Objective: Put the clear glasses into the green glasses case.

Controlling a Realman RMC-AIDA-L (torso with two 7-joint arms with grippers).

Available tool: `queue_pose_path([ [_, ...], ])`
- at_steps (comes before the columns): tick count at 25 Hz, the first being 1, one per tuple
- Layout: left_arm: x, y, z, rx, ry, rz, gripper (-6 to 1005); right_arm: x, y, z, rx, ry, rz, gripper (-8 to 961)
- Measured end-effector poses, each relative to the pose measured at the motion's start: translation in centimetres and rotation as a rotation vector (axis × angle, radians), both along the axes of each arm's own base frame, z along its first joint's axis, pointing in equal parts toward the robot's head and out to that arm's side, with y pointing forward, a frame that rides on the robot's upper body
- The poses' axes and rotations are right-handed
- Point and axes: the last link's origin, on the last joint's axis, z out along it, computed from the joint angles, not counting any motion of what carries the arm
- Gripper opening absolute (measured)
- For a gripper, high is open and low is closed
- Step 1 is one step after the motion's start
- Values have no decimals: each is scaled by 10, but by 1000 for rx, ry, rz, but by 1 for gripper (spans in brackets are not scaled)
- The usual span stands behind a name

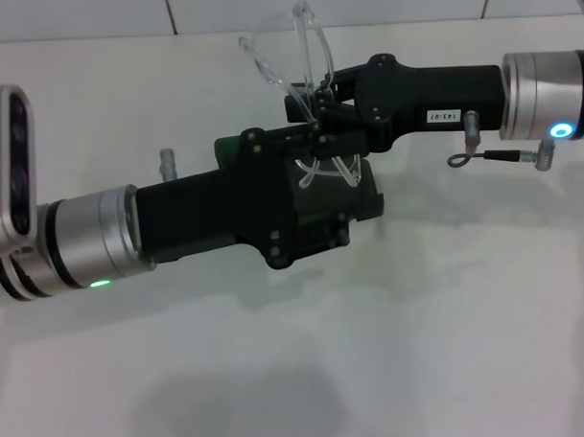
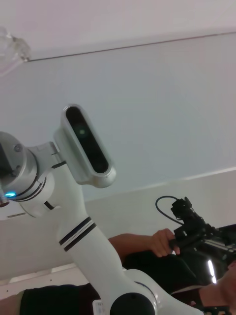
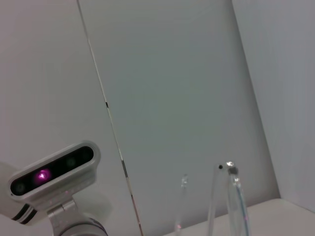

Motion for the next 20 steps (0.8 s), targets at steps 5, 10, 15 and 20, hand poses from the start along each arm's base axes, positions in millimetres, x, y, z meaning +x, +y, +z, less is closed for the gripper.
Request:
queue_pose_path([
  [5, -5, -2, 1, -2, 9, 7, 559, 3, 2, 5, 14, 6, -10, 109],
  [10, -8, -2, 4, 5, 11, 13, 560, 6, 5, 13, 33, 9, -19, 109],
  [15, -8, -2, 5, 6, 9, 14, 560, 8, 4, 14, 30, -15, -7, 109],
  [20, -6, 0, 6, 9, 9, 10, 560, 11, -4, 7, -12, -85, 50, 109],
])
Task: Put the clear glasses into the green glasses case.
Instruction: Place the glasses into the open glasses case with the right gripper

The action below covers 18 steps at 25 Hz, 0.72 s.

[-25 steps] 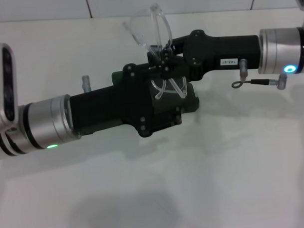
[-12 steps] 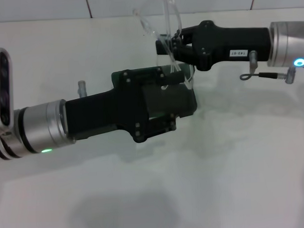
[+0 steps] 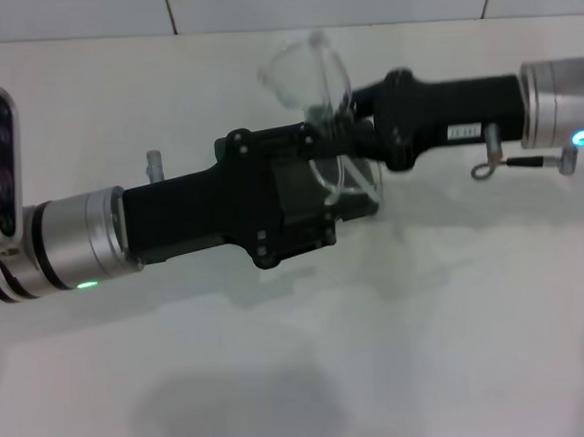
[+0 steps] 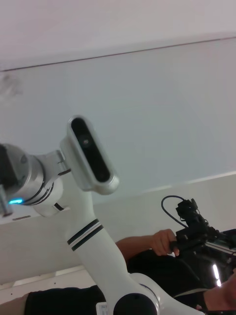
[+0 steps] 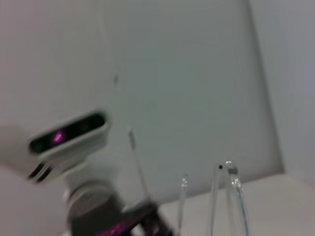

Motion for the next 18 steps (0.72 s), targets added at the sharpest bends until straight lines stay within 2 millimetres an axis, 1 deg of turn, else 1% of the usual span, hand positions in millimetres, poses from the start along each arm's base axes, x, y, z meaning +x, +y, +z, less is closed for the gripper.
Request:
queue_pose_path([
  [6, 1, 1, 0, 1, -1, -3, 560, 0, -5, -5, -25, -69, 55, 109],
  [11, -1, 1, 2, 17, -13, 14, 560, 6, 1, 0, 24, -91, 41, 109],
  [14, -7, 0, 6, 45, -30, 44, 560, 7, 6, 6, 80, -114, 45, 109],
  [18, -23, -3, 17, 119, -73, 128, 560, 6, 13, 11, 154, -212, 88, 109],
])
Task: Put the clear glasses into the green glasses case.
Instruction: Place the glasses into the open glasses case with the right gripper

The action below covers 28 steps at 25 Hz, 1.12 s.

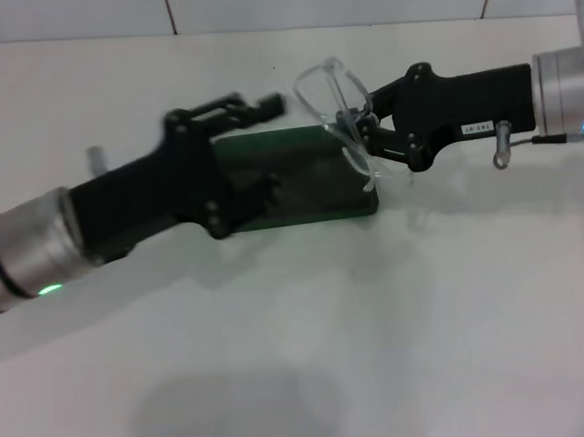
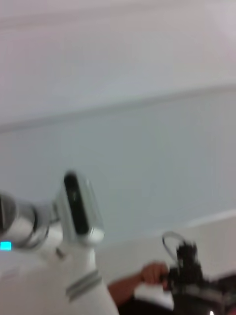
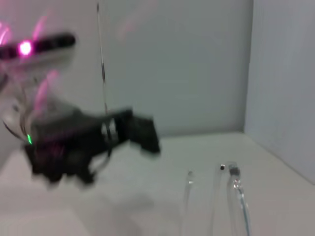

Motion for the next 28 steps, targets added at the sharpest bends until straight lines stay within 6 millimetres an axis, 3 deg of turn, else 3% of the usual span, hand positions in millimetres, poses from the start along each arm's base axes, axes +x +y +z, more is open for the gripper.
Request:
queue_pose_path([
  [4, -21, -5, 13, 112, -63, 126, 560, -13, 7, -1, 25, -139, 47, 110],
  [8, -39, -10, 23, 211, -118, 241, 560, -33, 15, -20, 53, -297, 101, 109],
  [13, -52, -11, 24, 263, -141, 355, 559, -45, 24, -46, 152, -498, 139, 110],
  [22, -57, -3, 24, 281, -144, 424, 559, -54, 15, -82, 209, -619, 275, 110],
  [28, -56, -2, 23, 278, -142, 421, 559, -51, 14, -92, 252, -655, 298, 110],
])
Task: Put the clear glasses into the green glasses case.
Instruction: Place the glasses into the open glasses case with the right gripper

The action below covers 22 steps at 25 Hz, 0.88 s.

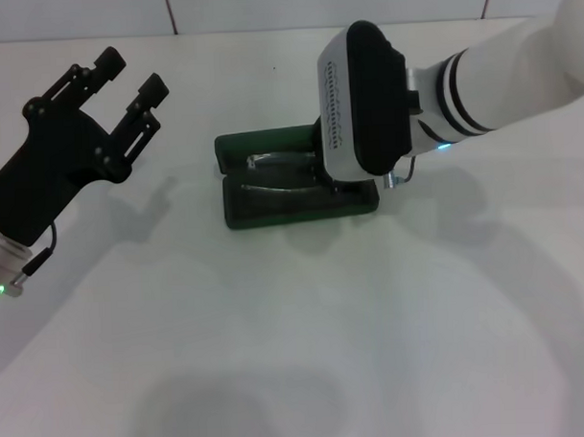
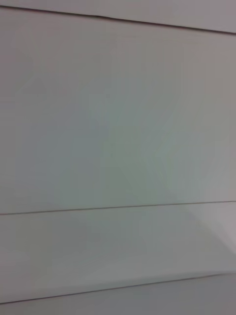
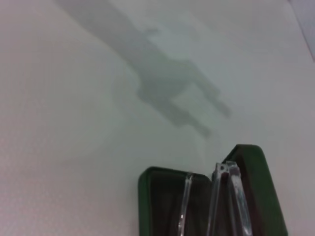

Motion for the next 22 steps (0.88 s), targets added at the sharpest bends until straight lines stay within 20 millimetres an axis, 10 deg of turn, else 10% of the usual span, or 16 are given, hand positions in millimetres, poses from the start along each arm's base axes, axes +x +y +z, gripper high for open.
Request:
queue_pose_path([
  [22, 6, 5, -2, -16, 2, -21, 559, -6, -13, -1, 10, 10, 74, 242],
])
